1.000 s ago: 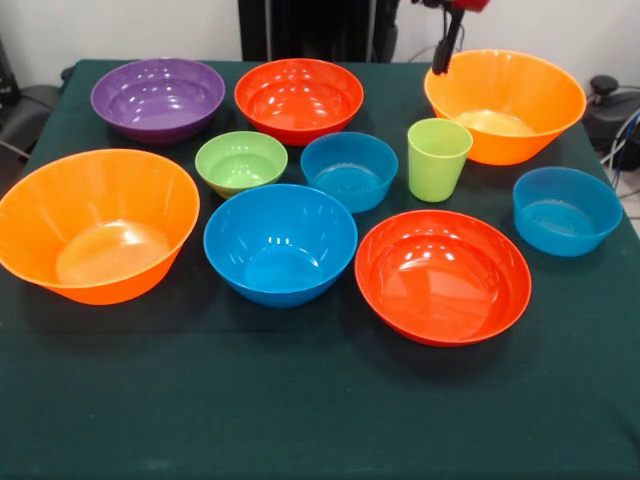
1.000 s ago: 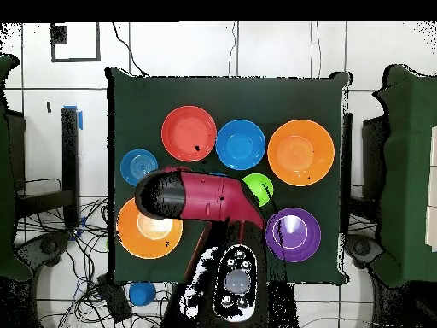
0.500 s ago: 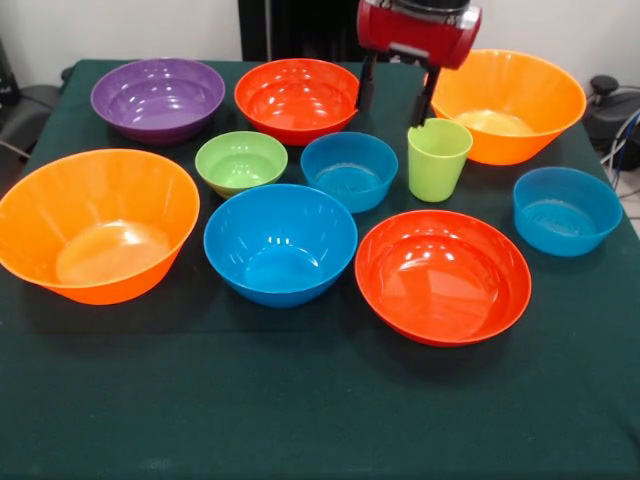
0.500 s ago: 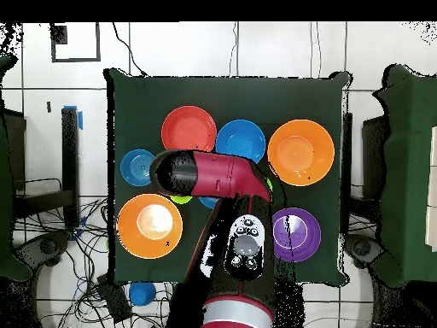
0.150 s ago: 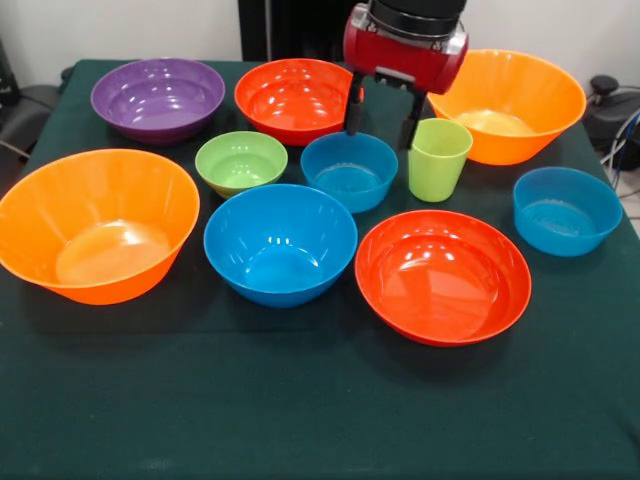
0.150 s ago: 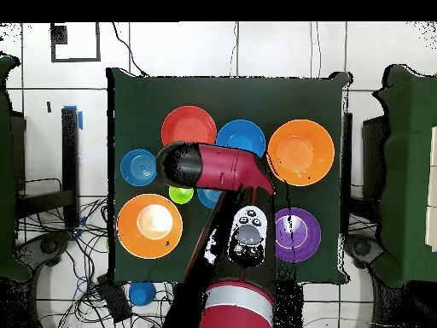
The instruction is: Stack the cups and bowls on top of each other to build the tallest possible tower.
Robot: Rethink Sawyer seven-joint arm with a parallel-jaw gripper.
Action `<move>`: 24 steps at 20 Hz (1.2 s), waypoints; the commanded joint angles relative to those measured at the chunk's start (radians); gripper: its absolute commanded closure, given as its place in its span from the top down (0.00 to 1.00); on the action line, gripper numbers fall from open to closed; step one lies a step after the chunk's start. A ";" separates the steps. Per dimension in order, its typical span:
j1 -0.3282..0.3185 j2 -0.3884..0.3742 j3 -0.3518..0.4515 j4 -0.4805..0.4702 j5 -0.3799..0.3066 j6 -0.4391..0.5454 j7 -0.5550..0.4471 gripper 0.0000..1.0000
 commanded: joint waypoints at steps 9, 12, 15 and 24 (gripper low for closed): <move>0.023 0.095 -0.012 -0.127 0.102 -0.055 0.288 1.00; 0.028 0.117 -0.027 -0.150 0.126 -0.053 0.324 1.00; 0.035 0.145 -0.043 -0.169 0.149 -0.070 0.357 1.00; 0.079 0.263 -0.090 -0.232 0.245 -0.130 0.471 1.00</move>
